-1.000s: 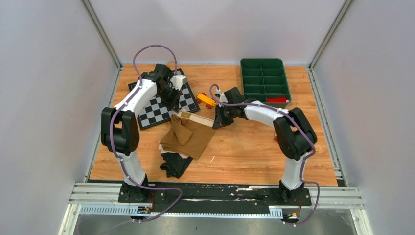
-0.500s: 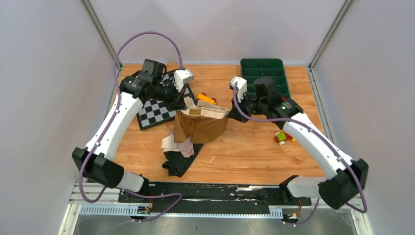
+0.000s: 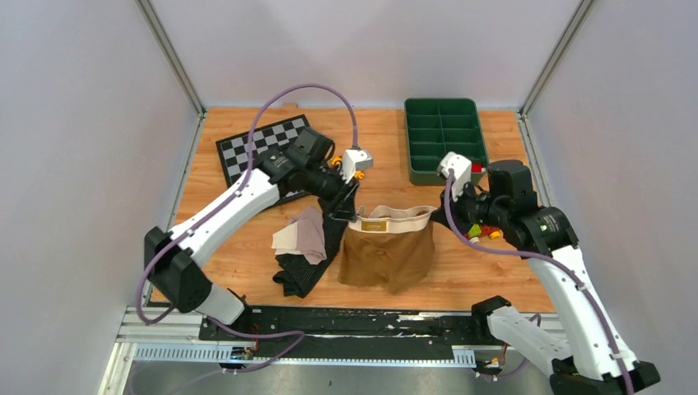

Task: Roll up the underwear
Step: Place the underwear at the center of the board, then move the underwear to the center of the board.

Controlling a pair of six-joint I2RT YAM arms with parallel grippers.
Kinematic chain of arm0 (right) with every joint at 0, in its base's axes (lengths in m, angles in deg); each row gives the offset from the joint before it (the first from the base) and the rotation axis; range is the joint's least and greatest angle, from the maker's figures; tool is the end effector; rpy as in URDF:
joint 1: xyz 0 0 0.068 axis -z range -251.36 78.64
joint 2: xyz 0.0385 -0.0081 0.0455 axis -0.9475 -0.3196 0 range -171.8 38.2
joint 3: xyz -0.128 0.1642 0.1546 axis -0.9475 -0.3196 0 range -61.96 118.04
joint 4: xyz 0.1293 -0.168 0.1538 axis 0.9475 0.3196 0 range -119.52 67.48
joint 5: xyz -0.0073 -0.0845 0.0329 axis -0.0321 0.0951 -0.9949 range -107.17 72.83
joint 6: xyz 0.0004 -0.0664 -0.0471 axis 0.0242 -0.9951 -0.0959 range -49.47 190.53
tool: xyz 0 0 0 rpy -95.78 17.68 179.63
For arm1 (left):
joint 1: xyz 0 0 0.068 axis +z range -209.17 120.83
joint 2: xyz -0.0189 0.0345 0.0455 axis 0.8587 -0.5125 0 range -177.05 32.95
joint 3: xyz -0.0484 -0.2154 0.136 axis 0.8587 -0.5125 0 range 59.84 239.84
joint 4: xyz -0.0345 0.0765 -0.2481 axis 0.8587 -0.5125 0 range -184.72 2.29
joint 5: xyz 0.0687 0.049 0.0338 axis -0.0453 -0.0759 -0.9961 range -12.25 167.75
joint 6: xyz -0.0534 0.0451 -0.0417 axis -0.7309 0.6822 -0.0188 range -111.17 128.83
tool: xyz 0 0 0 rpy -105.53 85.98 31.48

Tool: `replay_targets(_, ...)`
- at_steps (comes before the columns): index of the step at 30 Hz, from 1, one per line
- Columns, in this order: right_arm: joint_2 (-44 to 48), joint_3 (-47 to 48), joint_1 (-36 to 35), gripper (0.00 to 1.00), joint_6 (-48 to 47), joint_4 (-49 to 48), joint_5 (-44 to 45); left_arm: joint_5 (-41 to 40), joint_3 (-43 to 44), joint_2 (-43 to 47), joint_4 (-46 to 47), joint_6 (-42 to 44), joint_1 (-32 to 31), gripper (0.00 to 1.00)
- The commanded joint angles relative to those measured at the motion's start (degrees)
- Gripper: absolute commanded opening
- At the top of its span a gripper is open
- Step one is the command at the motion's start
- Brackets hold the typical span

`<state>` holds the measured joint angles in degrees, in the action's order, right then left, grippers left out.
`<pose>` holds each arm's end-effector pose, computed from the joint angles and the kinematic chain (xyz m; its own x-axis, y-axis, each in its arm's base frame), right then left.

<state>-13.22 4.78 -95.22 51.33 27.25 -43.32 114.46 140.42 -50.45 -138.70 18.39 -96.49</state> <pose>0.1593 0.1045 0.3407 -0.3530 -0.4789 -0.8038 -0.8273 0.5609 0.0291 0.2261 -0.2254 0.3043 -0.5055 0.5528 -0.6625 0.8627 0.3365 -0.3775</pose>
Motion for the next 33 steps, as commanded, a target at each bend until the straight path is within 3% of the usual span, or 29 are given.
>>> replay_targets(1, -8.0, -2.6, 15.1, 0.0, -0.5, -0.7, -1.2, -8.6, 5.2, -10.5, 9.4, -14.1, -0.3, 0.42)
replay_targets(4, -19.3, -1.2, 25.7, 0.0, 0.9, -2.8, -1.4, -14.1, 7.0, -16.0, 8.7, -14.1, 0.9, 0.5)
replay_targets(10, -36.9, 5.0, 29.0, 0.0, 0.4, -0.8, 2.6, -11.1, -3.1, -20.3, 7.4, -15.1, 6.8, 0.52)
replay_targets(14, -36.9, 3.6, 29.3, 0.0, 2.5, -3.8, 4.8, -11.7, -7.5, -21.3, 8.8, -16.2, 11.2, 0.52)
replay_targets(24, -33.1, 2.0, 29.3, 0.0, 3.4, -6.0, 11.2, -8.4, -8.5, -28.6, 7.5, -17.6, 22.3, 0.53)
replay_targets(33, -32.9, 1.0, 29.4, 0.0, 2.5, -7.9, 13.8, -15.3, -17.3, -22.6, 7.7, -13.1, 28.6, 0.52)
